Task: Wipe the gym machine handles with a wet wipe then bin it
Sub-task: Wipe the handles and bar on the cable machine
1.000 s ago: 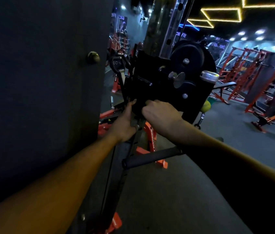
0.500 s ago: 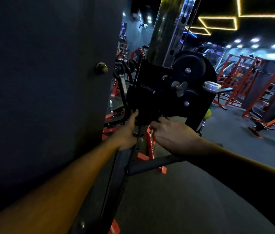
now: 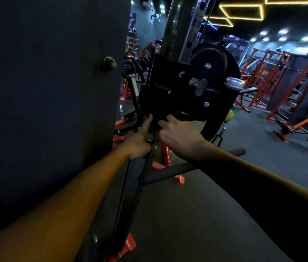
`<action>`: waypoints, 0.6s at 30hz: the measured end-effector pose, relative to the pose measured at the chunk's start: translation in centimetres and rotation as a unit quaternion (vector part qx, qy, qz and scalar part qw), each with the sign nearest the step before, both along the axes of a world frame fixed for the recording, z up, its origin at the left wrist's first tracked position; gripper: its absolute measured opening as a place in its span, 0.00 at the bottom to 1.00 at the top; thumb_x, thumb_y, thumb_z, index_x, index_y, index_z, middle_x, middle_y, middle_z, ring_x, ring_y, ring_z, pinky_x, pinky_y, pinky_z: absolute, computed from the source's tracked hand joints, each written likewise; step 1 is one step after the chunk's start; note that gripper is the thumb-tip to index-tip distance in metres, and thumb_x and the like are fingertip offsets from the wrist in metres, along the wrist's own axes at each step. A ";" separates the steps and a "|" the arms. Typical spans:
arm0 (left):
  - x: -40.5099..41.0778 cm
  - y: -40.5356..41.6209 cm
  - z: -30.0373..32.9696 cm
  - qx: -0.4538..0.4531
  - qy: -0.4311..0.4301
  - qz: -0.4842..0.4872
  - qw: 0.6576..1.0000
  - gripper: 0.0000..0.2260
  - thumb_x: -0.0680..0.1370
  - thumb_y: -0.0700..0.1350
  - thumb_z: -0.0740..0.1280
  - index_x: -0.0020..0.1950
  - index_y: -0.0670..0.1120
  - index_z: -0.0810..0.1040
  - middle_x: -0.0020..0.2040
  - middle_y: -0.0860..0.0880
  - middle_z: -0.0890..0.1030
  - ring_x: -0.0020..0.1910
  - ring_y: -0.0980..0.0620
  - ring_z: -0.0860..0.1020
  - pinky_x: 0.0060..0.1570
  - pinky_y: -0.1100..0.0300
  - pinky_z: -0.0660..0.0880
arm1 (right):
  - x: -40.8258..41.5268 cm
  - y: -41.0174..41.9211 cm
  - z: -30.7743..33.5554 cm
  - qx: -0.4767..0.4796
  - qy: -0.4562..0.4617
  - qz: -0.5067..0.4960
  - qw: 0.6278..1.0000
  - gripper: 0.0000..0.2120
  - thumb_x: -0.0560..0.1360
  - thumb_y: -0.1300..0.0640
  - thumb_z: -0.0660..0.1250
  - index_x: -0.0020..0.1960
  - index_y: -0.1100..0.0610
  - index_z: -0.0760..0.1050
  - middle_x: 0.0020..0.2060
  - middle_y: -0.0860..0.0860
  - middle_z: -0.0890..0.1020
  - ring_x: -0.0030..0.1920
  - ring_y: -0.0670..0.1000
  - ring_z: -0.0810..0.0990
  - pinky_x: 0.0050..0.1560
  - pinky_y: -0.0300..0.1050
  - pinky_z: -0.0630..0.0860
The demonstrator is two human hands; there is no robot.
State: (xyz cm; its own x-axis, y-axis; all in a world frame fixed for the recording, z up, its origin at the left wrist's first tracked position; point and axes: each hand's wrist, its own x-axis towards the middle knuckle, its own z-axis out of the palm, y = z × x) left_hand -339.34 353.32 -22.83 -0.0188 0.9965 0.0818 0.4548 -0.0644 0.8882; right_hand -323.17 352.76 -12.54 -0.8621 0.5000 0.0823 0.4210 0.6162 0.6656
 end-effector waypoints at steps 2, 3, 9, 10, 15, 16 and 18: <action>0.0 0.1 0.1 0.010 -0.001 -0.008 1.000 0.48 0.80 0.38 0.70 0.82 0.59 0.37 0.79 0.45 0.65 0.61 0.59 0.71 0.42 0.78 0.70 | 1.4 -0.5 0.0 -0.005 -0.018 0.006 1.000 0.10 0.82 0.62 0.58 0.58 0.60 0.76 0.63 0.55 0.72 0.61 0.57 0.69 0.38 0.47 0.69; 0.0 0.1 0.1 0.012 -0.001 -0.012 1.000 0.48 0.79 0.38 0.70 0.82 0.58 0.37 0.80 0.46 0.64 0.64 0.58 0.69 0.42 0.79 0.69 | 2.1 -0.7 0.0 -0.009 -0.028 0.011 1.000 0.10 0.82 0.62 0.57 0.57 0.60 0.76 0.63 0.56 0.72 0.60 0.57 0.69 0.38 0.47 0.72; -0.4 0.8 -0.8 0.007 0.015 -0.035 0.999 0.53 0.77 0.39 0.74 0.80 0.62 0.33 0.83 0.53 0.39 0.82 0.51 0.49 0.78 0.51 0.62 | 3.3 -1.3 0.1 0.012 -0.037 0.012 0.999 0.06 0.79 0.61 0.62 0.48 0.60 0.78 0.58 0.58 0.73 0.56 0.58 0.72 0.34 0.45 0.68; -0.5 0.9 -0.9 0.005 0.023 -0.033 0.999 0.53 0.76 0.40 0.74 0.80 0.63 0.33 0.83 0.54 0.38 0.82 0.52 0.48 0.78 0.49 0.62 | 2.7 -1.3 -0.1 0.001 -0.028 0.004 1.000 0.07 0.80 0.60 0.61 0.52 0.60 0.77 0.60 0.58 0.71 0.59 0.58 0.70 0.37 0.47 0.70; -0.4 0.9 -0.8 -0.007 0.005 -0.031 0.999 0.55 0.72 0.42 0.74 0.77 0.70 0.34 0.82 0.58 0.37 0.82 0.52 0.48 0.77 0.48 0.64 | -1.1 0.2 0.2 -0.002 0.052 -0.008 0.999 0.11 0.82 0.62 0.59 0.62 0.61 0.74 0.63 0.58 0.71 0.64 0.58 0.69 0.45 0.48 0.73; -0.4 1.0 -0.8 -0.011 0.001 -0.033 0.999 0.56 0.71 0.44 0.75 0.78 0.69 0.34 0.83 0.58 0.38 0.82 0.52 0.49 0.77 0.48 0.64 | -1.7 0.7 0.2 -0.010 0.075 -0.012 0.997 0.12 0.82 0.62 0.59 0.63 0.62 0.74 0.62 0.58 0.72 0.63 0.57 0.70 0.44 0.47 0.73; -0.5 1.2 -1.0 -0.014 -0.005 -0.037 0.999 0.57 0.69 0.46 0.76 0.79 0.68 0.34 0.83 0.57 0.39 0.82 0.52 0.49 0.77 0.47 0.64 | -2.5 1.4 0.4 -0.028 0.122 -0.027 0.992 0.11 0.82 0.62 0.59 0.61 0.60 0.76 0.60 0.57 0.73 0.61 0.56 0.73 0.46 0.47 0.77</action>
